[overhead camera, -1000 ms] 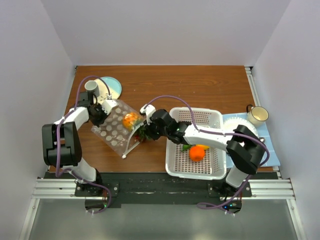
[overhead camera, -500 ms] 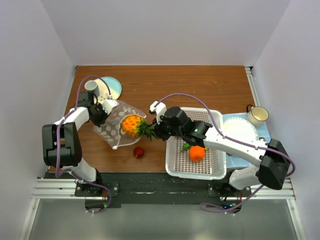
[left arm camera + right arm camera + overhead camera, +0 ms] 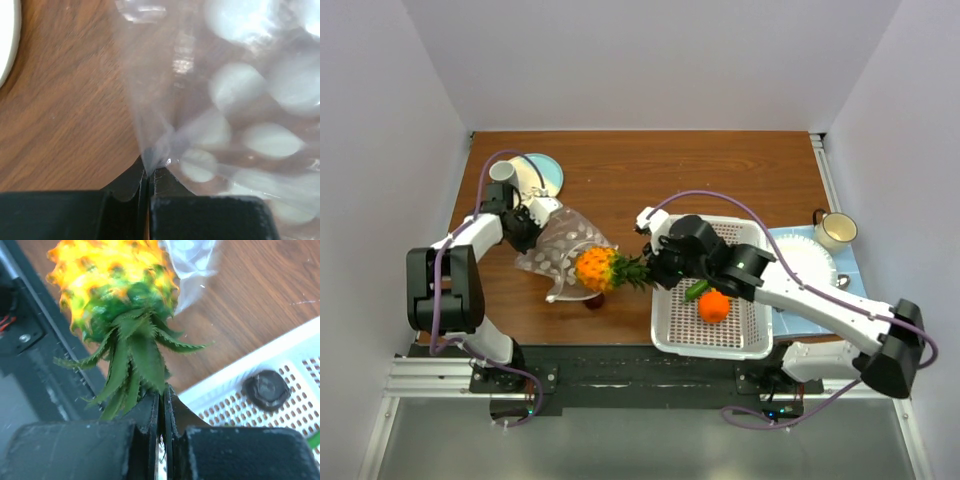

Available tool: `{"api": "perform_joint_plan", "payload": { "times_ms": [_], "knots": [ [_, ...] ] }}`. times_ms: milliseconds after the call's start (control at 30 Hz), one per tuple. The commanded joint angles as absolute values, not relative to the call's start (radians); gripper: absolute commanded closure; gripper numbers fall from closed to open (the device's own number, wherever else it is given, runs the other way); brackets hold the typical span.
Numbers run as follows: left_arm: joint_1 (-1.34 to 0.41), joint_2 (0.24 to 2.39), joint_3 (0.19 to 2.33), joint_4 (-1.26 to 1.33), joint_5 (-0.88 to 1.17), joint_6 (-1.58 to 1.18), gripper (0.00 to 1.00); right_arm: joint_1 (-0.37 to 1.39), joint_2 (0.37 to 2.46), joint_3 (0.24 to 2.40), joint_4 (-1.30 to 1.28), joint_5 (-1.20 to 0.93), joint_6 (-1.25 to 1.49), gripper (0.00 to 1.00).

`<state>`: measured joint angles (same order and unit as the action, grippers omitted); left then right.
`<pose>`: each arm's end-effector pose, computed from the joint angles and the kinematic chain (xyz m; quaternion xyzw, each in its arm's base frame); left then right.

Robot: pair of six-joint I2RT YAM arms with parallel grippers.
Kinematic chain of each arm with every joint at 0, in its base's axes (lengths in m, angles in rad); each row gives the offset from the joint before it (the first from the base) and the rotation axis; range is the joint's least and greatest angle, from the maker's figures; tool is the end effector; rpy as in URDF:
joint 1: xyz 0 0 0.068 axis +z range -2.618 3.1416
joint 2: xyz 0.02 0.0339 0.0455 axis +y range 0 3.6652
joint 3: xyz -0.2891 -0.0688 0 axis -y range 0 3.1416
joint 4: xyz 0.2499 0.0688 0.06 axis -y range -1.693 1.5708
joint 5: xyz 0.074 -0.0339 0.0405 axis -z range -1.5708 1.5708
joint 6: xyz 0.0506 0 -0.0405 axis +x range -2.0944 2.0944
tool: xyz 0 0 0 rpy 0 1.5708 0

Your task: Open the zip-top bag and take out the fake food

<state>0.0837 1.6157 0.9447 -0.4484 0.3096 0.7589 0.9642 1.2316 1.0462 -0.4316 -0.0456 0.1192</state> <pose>0.3195 0.0113 0.1840 0.3515 0.8972 -0.0467 0.2632 0.1589 0.2331 0.3270 -0.3737 0.8058 0.2540 0.3828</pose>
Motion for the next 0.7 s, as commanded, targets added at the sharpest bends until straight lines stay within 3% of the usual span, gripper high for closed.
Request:
{"api": "perform_joint_plan", "payload": {
  "times_ms": [0, 167, 300, 533, 633, 667],
  "knots": [
    [0.066, 1.623, 0.979, -0.390, 0.250, 0.733, 1.00, 0.956, 1.134, 1.078, -0.561, -0.087, 0.152, 1.00],
    [0.014, 1.632, 0.965, -0.379, 0.229, 0.716, 1.00, 0.954, 1.074, 1.078, -0.620, 0.030, 0.176, 1.00],
    [0.009, 1.634, 0.939, -0.365, 0.212, 0.721, 1.00, 0.954, 0.985, 1.052, -0.618, 0.332, 0.219, 1.00],
    [0.009, 1.614, 0.925, -0.364, 0.170, 0.739, 1.00, 0.951, 1.005, 1.054, -0.693, 0.688, 0.310, 1.00],
    [0.008, 1.605, 0.928, -0.373, 0.172, 0.744, 1.00, 0.950, 1.064, 1.058, -0.721, 0.695, 0.315, 0.83],
    [0.011, 1.603, 0.933, -0.391, 0.190, 0.744, 1.00, 0.951, 1.083, 1.063, -0.739, 0.686, 0.316, 0.71]
  ]
}}
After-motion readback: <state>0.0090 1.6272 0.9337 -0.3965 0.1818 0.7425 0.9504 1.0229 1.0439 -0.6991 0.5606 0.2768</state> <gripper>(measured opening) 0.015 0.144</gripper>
